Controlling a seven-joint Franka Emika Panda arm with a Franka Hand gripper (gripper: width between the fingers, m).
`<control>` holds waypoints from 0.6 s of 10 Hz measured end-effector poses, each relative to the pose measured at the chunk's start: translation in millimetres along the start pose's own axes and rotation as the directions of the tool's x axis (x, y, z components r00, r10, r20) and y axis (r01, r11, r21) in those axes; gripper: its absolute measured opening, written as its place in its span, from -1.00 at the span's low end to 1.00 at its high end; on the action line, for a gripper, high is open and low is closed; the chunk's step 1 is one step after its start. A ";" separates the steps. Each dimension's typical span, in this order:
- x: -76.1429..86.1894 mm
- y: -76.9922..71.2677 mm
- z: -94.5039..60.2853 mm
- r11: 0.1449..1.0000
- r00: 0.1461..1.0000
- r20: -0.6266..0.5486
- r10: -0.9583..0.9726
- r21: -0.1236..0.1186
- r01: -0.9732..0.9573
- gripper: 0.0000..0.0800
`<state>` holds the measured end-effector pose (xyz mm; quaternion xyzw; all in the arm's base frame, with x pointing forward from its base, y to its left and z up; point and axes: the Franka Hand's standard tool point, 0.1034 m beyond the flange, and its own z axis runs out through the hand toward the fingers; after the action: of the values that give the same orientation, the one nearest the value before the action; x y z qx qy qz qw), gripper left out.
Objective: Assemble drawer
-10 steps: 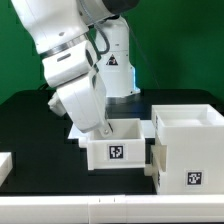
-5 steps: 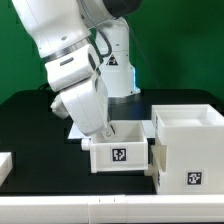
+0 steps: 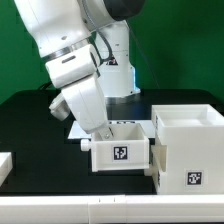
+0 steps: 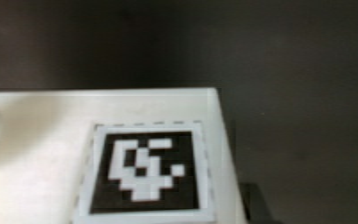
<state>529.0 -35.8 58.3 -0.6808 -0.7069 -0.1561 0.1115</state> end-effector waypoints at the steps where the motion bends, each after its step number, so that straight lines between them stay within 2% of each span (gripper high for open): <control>1: 2.3 1.0 0.7 1.000 1.000 0.002 0.001 -0.002 -0.001 -0.90; 4: 15.6 3.7 5.4 1.000 1.000 0.022 0.009 0.014 -0.009 -0.90; 6: 16.5 4.3 5.8 1.000 0.999 0.033 0.016 0.015 -0.017 -0.90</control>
Offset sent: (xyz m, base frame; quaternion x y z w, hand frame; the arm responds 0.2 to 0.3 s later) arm 0.0102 0.0141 0.0011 0.0070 -0.0333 0.0009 0.9994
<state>532.8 -18.3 59.3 -0.6881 -0.7043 -0.1385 0.1063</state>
